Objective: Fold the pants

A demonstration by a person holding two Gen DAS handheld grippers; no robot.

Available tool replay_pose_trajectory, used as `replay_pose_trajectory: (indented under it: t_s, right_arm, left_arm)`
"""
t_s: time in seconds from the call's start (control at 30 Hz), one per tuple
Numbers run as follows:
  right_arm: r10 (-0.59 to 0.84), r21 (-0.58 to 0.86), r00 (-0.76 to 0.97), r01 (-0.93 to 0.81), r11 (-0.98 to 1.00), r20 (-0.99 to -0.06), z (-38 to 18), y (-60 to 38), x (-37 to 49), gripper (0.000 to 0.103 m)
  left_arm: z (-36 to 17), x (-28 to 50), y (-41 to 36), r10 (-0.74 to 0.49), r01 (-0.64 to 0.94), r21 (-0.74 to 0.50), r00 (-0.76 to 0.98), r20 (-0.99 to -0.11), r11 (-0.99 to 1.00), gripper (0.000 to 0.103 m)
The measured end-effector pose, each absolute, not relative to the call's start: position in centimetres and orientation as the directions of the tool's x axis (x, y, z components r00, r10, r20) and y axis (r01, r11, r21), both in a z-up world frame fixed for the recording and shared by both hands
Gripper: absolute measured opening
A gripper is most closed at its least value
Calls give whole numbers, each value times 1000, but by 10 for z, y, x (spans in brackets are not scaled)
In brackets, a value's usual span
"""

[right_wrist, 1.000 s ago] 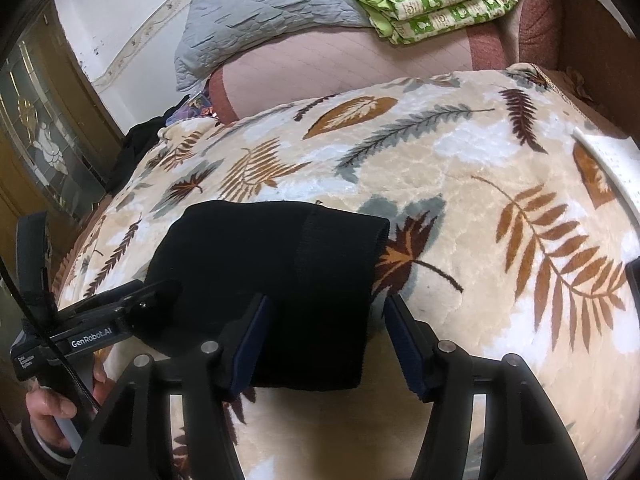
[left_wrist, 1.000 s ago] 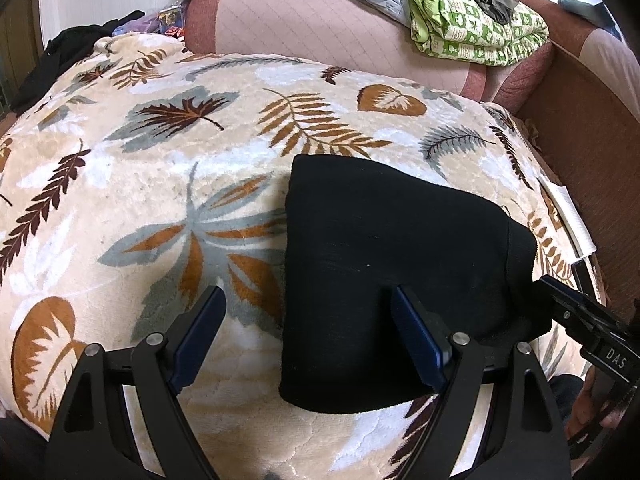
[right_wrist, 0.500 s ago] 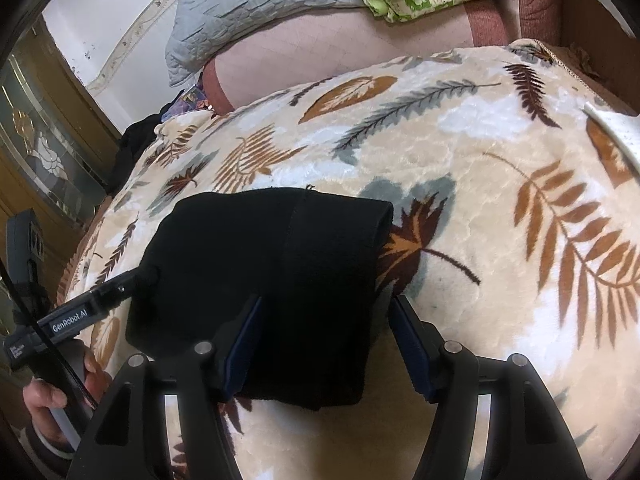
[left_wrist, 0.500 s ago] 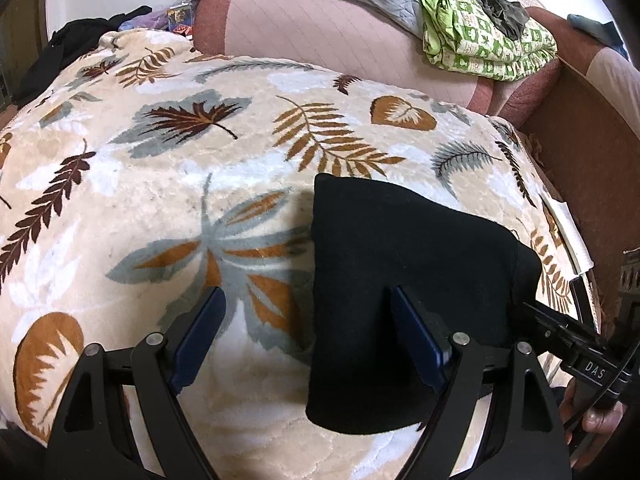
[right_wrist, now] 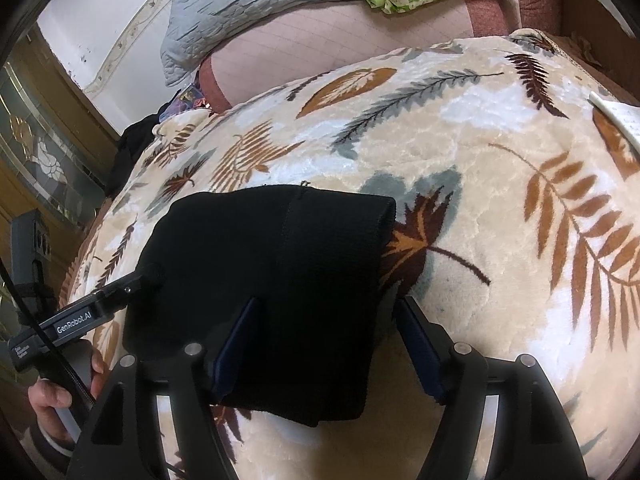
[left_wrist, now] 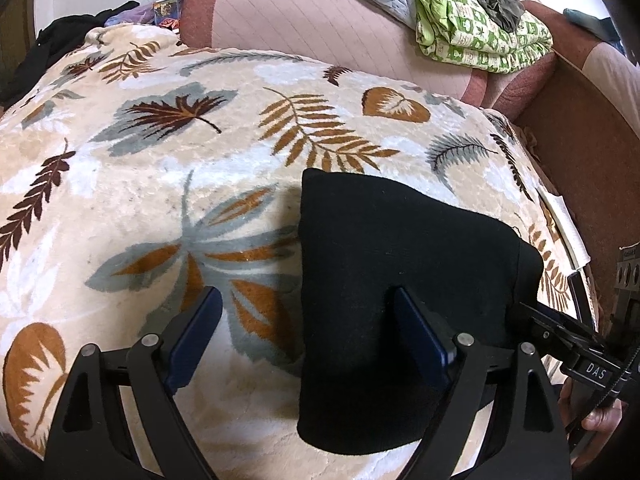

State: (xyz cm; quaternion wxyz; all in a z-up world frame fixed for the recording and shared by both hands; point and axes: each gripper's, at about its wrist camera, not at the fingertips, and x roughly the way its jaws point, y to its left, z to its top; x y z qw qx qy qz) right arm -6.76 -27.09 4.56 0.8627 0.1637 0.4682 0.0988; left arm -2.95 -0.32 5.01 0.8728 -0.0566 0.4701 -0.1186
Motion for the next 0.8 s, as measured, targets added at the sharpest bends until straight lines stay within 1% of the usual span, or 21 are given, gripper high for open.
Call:
replay_pose_trajectory:
  t_s: [0.17, 0.33, 0.43, 0.67, 0.8]
  right_arm:
    - [329, 384, 539, -12, 923, -775, 44, -271, -66, 75]
    - [340, 394, 536, -15, 919, -773, 42, -270, -64, 77]
    - [351, 407, 533, -14, 913, -770, 39, -270, -63, 78]
    - [360, 417, 531, -14, 909, -767, 38, -269, -60, 79]
    - [390, 446, 519, -18, 895, -761, 33, -264, -56, 81]
  left_arm:
    - [46, -27, -5, -273, 159, -223, 520, -809, 962, 93]
    - [42, -24, -3, -282, 147, -241, 514, -810, 959, 101]
    - [38, -23, -2, -295, 138, -262, 506, -810, 955, 103]
    - [35, -20, -4, -304, 137, -273, 505, -808, 952, 103]
    - [31, -17, -8, -335, 140, -306, 485, -808, 942, 103]
